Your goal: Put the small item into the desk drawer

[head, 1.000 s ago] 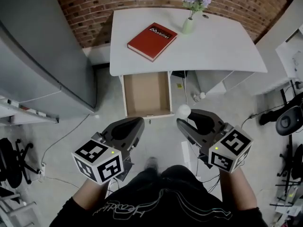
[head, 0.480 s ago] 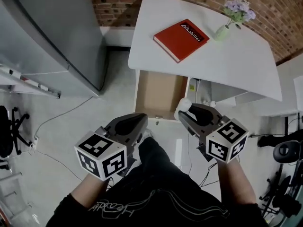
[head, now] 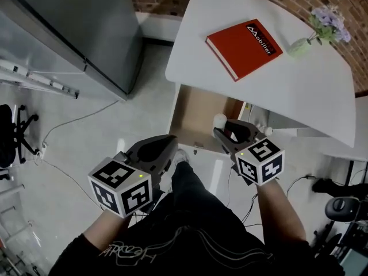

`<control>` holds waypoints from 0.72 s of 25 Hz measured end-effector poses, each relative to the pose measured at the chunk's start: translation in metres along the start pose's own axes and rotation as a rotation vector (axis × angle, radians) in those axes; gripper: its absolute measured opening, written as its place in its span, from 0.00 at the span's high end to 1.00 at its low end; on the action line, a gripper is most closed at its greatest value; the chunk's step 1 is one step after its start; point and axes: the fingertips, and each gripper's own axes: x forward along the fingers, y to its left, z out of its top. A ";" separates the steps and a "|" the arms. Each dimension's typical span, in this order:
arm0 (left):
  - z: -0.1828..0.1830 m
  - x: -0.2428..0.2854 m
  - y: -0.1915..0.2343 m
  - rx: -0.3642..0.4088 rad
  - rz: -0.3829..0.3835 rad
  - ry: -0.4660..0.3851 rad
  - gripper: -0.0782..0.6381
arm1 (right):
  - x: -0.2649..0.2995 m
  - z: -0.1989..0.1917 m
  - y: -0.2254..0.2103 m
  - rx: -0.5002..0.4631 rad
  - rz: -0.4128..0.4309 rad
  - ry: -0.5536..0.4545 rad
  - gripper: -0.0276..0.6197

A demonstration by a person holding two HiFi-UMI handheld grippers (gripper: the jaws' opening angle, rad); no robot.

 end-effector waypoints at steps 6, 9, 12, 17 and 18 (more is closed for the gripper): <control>-0.012 0.013 0.036 -0.080 0.073 0.016 0.86 | 0.059 -0.030 -0.029 -0.037 0.023 0.120 0.75; -0.019 0.017 0.048 -0.109 0.100 0.018 0.86 | 0.088 -0.051 -0.034 -0.025 0.060 0.181 0.75; -0.022 0.021 0.060 -0.126 0.121 0.023 0.86 | 0.116 -0.075 -0.042 -0.021 0.078 0.246 0.75; -0.036 0.023 0.080 -0.165 0.163 0.037 0.86 | 0.161 -0.114 -0.056 0.036 0.108 0.337 0.75; -0.041 0.023 0.084 -0.175 0.170 0.042 0.86 | 0.169 -0.121 -0.059 0.051 0.111 0.352 0.75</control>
